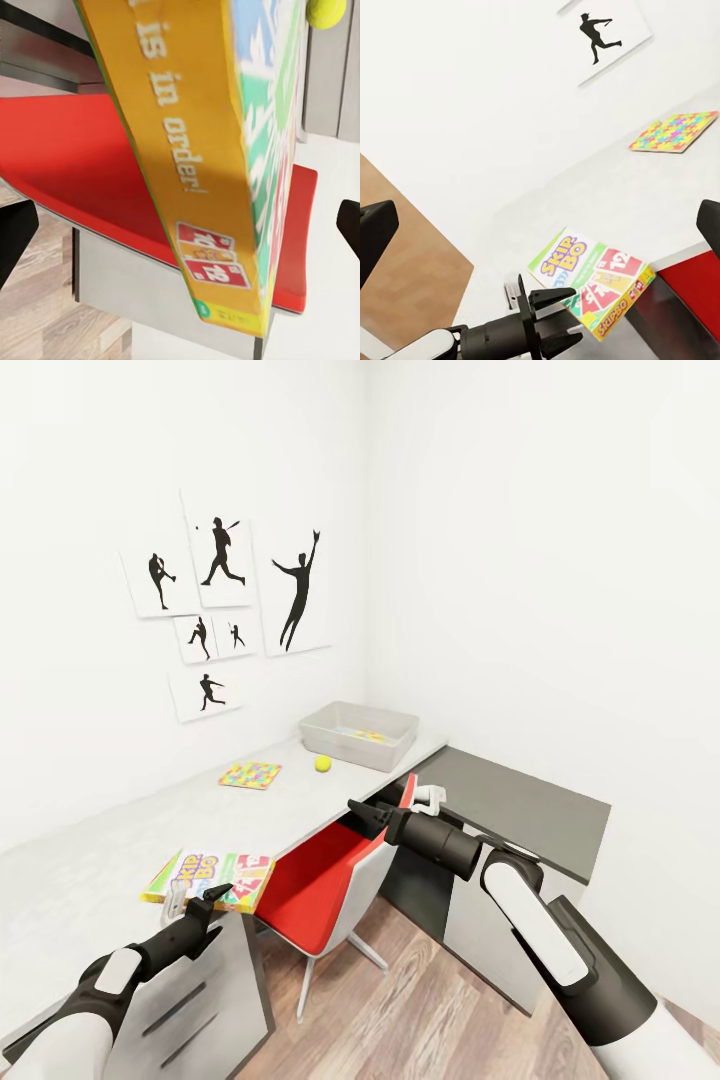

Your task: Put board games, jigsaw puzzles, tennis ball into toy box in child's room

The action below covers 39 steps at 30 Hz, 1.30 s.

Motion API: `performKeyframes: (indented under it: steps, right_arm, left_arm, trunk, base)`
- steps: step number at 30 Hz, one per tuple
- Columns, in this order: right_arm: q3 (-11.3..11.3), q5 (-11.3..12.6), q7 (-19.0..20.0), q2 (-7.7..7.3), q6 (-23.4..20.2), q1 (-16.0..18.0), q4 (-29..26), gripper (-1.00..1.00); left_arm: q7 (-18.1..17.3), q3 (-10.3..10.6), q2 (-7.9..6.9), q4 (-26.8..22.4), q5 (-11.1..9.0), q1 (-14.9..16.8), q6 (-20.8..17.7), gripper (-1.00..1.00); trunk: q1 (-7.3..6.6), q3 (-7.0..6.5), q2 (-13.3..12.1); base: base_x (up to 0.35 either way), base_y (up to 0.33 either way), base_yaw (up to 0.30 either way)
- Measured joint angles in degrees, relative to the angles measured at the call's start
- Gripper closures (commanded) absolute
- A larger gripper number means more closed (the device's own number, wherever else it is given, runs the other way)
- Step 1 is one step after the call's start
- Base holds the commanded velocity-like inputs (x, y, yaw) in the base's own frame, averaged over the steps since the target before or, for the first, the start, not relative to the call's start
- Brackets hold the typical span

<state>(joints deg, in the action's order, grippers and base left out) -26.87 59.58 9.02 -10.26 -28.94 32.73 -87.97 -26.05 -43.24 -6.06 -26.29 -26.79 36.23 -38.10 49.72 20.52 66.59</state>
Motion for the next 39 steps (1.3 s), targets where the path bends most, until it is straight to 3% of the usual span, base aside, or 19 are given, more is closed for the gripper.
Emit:
performKeyframes:
  steps: [39]
  right_arm:
    - [-0.1, 0.0, 0.0, 0.01, 0.0, 0.0, 0.0, -1.0]
  left_arm:
    - [0.0, 0.0, 0.05, 0.0, 0.0, 0.0, 0.1, -1.0]
  trunk:
    - [0.0, 0.0, 0.0]
  base:
    - [0.007, -0.007, 0.0]
